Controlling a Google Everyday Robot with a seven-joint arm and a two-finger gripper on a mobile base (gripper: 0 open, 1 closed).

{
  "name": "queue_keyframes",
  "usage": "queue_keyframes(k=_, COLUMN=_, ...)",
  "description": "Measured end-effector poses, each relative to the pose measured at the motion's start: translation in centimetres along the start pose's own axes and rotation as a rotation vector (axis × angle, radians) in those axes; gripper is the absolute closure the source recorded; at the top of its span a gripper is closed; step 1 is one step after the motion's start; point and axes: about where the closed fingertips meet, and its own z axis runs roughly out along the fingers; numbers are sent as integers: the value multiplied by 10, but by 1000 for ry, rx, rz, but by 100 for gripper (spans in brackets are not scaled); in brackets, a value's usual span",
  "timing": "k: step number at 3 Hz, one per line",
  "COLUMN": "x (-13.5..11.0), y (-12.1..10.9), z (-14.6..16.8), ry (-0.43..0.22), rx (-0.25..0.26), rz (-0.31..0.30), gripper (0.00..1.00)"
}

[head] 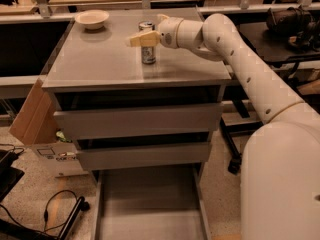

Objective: Pick redbull can from bottom drawer and place on counter

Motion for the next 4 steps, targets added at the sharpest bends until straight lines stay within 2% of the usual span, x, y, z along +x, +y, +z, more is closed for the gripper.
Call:
queue_keyframes(k=1, x=-1, y=1, z=1, ry=0, rx=-3, rz=-3, gripper=0)
queue_keyframes(k=2, x=-8, y=2, z=-19, ry=76, rx=26, rz=-54, gripper=0)
queue_keyframes(k=3, x=-13, y=9, z=-92, ry=326, rx=105, rz=-189, gripper=0)
queue_keyframes(k=4, x=-14, y=27, z=-167, ry=531, rx=180, rz=-262, gripper=0)
